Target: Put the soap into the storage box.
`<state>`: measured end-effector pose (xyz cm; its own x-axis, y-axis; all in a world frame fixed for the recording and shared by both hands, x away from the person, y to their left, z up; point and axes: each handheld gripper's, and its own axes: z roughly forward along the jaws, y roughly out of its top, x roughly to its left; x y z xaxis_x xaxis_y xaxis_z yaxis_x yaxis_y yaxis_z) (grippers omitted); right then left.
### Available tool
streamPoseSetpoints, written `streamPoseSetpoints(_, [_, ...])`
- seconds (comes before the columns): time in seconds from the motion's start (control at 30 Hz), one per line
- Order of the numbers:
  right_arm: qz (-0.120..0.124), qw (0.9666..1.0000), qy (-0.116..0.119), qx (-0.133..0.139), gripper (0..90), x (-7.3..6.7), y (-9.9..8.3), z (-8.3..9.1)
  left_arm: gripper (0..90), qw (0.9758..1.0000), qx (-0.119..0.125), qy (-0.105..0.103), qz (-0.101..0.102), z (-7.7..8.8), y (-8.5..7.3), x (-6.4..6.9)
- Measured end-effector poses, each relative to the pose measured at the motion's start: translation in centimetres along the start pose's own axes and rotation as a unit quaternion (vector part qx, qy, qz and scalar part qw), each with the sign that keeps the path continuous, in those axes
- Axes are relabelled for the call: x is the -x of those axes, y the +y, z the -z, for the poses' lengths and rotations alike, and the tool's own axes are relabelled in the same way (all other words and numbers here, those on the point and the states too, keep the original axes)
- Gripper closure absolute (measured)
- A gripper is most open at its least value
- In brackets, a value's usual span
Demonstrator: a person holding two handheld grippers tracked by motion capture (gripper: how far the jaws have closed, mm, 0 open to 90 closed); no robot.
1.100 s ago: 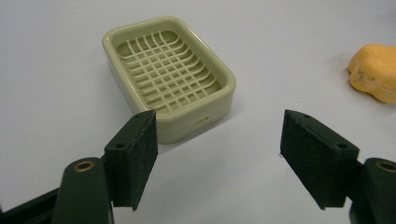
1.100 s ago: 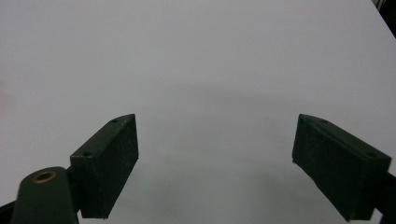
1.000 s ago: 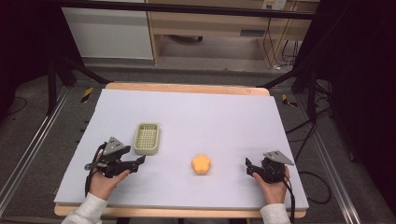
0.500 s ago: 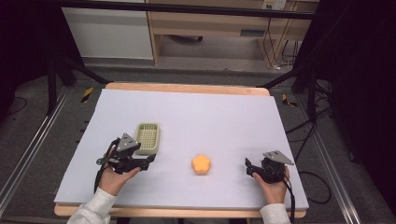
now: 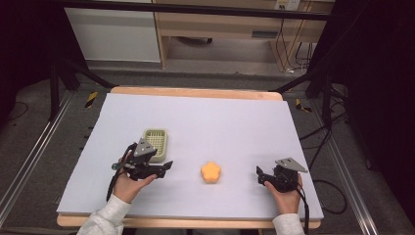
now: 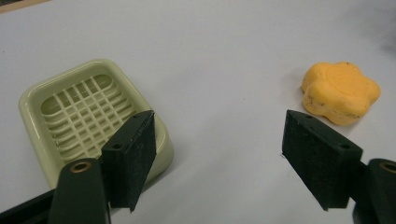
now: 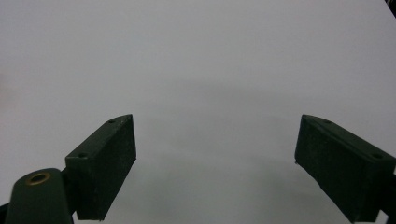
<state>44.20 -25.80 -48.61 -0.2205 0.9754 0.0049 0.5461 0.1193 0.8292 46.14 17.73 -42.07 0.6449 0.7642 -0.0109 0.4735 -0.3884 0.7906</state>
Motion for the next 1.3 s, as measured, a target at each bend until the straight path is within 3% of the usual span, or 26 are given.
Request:
streamPoseSetpoints(0.53, [0.0,1.0,0.002,-0.001,12.9,0.0,0.0,0.0,25.5,0.9993,-0.013,-0.018,-0.03,-1.0,1.8,2.1])
streamPoseSetpoints(1.0, [0.001,1.0,0.005,-0.003,13.1,0.0,0.0,0.0,24.1,0.9973,-0.024,-0.036,-0.06,-2.4,3.0,4.3])
streamPoseSetpoints(1.3, [0.001,1.0,0.005,-0.003,13.2,0.0,0.0,0.0,23.2,0.9962,-0.036,-0.045,-0.065,-3.1,3.3,5.0])
